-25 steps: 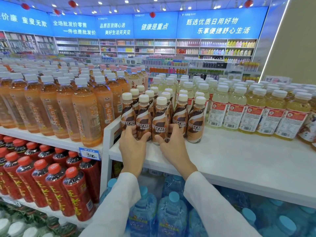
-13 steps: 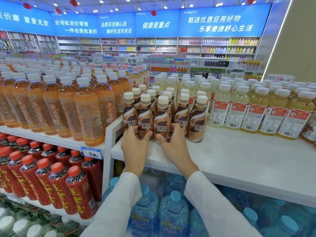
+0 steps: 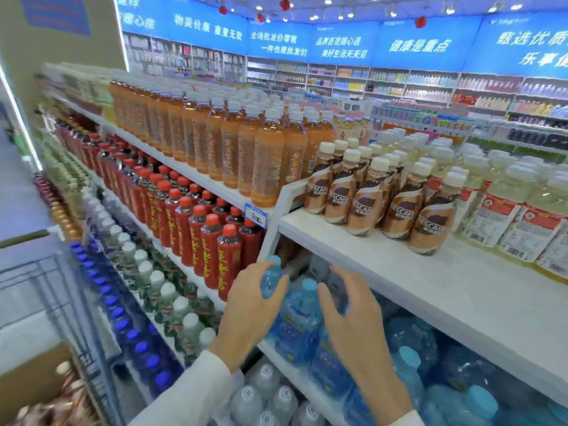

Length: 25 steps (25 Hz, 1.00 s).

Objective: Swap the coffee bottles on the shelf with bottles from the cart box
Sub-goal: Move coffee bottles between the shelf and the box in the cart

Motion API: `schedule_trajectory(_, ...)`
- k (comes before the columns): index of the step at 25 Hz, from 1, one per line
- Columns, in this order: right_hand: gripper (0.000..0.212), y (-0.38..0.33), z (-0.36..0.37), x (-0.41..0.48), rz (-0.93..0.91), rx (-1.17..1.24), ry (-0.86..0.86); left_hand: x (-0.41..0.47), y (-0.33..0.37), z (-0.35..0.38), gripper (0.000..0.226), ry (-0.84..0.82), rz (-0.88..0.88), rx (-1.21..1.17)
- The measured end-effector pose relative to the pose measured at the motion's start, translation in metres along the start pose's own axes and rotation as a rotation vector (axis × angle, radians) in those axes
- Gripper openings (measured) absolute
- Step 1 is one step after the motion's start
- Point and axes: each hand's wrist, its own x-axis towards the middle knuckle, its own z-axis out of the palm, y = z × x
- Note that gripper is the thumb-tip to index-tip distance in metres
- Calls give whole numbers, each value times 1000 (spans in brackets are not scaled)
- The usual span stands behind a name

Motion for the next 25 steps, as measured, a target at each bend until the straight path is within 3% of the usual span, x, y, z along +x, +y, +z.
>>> schedule_trajectory(5, 46, 3, 75, -65, 13, 38, -329, -108, -65, -65, 46, 41, -244, 172)
schedule_trajectory(12, 46, -9, 216, -139, 116, 14, -838, -218, -171, -152, 49, 131, -621, 317)
schedule_trajectory(15, 53, -13, 274, -159, 154, -70, -939, -246, -217, -183, 39, 164, -820, 305)
schedule_trajectory(19, 58, -32, 340, -182, 253, -135, -1047, -274, -288, -217, 42, 131, -1011, 269)
schedule_trajectory(25, 44, -59, 395, -195, 360, -209, -1142, -249, -399, -239, 43, -135, -1074, 262)
